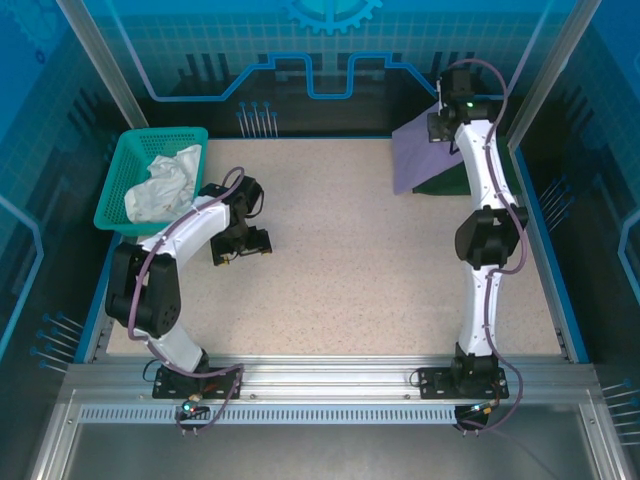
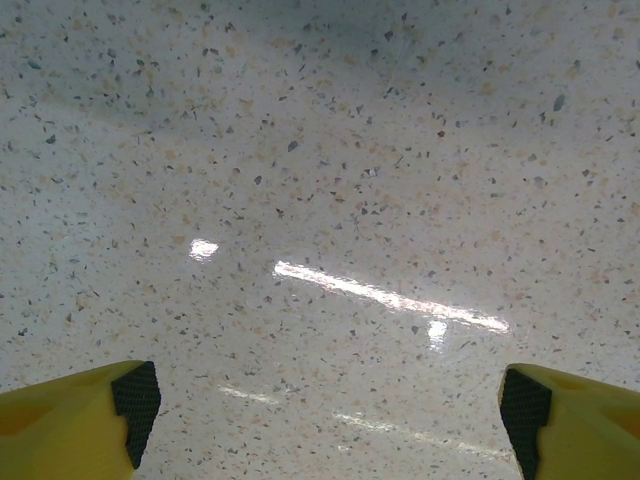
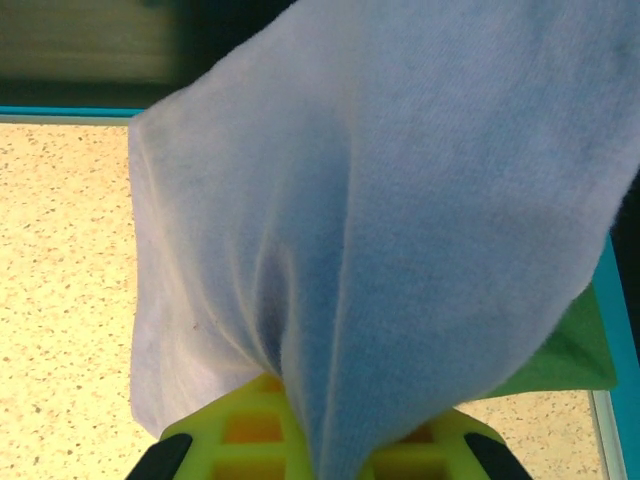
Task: Fold and stack the t-shirts
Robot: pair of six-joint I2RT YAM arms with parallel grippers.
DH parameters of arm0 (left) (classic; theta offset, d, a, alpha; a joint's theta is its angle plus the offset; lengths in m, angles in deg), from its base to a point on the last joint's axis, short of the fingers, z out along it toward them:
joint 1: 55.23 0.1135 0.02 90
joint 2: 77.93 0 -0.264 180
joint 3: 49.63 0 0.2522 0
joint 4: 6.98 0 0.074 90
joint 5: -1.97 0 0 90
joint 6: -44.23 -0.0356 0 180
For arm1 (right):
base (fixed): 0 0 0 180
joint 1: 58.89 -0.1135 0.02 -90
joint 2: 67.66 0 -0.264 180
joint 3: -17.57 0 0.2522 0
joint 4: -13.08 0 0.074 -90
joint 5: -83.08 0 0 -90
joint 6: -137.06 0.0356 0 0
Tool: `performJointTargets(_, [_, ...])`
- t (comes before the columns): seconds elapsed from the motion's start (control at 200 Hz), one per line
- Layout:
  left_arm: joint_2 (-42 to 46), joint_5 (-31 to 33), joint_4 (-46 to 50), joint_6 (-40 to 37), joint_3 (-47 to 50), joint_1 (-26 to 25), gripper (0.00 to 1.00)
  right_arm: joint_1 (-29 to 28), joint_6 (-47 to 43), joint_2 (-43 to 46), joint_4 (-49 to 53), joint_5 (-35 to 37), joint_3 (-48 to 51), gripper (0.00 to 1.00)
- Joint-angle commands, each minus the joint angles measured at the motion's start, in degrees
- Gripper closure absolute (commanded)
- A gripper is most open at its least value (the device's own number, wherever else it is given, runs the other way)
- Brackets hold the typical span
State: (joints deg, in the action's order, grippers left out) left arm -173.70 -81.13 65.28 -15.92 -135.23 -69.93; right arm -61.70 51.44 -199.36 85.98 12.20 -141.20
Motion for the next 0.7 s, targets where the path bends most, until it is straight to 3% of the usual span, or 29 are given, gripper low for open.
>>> performJointTargets(0.0, [-0.73,0.33,2.13,-0.58,-1.15,0.81,0.10,1.36,-1.52,1.18,-0.77,-2.51,-2.03,1.00])
performJointTargets(0.695, [-1.64,-1.09,2.65,-0.93,-1.16,0.79,0.09,8.11,-3.25,-5.04,-3.73,-6.72,-1.94,1.00])
